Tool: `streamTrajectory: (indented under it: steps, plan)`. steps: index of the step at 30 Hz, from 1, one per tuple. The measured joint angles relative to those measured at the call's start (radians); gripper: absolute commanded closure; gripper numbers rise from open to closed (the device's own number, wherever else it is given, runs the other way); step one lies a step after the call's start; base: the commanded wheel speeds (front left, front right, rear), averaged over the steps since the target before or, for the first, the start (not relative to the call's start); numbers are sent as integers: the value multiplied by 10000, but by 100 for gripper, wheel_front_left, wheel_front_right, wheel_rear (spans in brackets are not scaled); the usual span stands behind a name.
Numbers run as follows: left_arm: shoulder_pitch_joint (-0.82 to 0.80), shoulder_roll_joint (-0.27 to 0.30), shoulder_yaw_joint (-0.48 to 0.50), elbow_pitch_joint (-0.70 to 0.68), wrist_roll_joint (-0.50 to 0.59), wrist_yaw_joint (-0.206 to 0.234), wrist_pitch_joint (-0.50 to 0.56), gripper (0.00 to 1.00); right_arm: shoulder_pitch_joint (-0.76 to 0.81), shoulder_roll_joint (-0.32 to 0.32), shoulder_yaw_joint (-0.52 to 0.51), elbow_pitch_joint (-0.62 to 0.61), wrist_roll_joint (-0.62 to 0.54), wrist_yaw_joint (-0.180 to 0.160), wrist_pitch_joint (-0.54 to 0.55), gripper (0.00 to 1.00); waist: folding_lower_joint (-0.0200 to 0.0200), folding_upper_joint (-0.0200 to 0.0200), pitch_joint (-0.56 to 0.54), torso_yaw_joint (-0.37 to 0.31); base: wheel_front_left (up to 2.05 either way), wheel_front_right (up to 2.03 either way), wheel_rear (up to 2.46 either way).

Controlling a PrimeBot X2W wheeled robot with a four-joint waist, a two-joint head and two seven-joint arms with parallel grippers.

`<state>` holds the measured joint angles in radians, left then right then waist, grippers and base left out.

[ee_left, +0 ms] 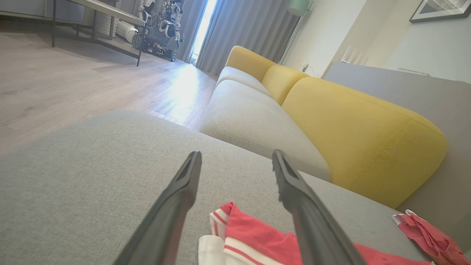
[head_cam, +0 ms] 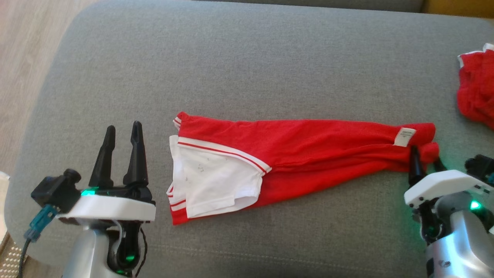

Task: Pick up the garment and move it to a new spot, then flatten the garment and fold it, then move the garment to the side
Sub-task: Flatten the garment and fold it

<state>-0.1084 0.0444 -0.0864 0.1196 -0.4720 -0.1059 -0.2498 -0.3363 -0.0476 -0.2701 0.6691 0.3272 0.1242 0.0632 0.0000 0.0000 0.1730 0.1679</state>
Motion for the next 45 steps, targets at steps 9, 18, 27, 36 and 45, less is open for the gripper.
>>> streamTrajectory:
  steps: [9,18,27,36,45]
  plan:
    - [-1,0,-67,0,0,0,0,0,-39,-44,679,433,313,0,-19,0,0,0,-81,-141,0,0,0]
    - [-3,-2,-29,40,0,-2,0,0,-181,-29,978,639,194,0,-13,100,0,0,-154,-110,0,0,0]
    - [3,-2,-6,42,0,-6,0,0,-174,-104,-176,314,-993,0,84,100,0,0,-308,-157,0,0,0]
    - [9,-6,-21,31,-2,-4,0,0,-184,-583,-1962,-708,-2577,0,378,100,0,0,-236,-214,0,0,0]
    - [10,-6,-84,61,-77,2,0,0,-48,-303,-821,-2056,-2516,0,608,100,0,0,-435,-213,0,0,0]
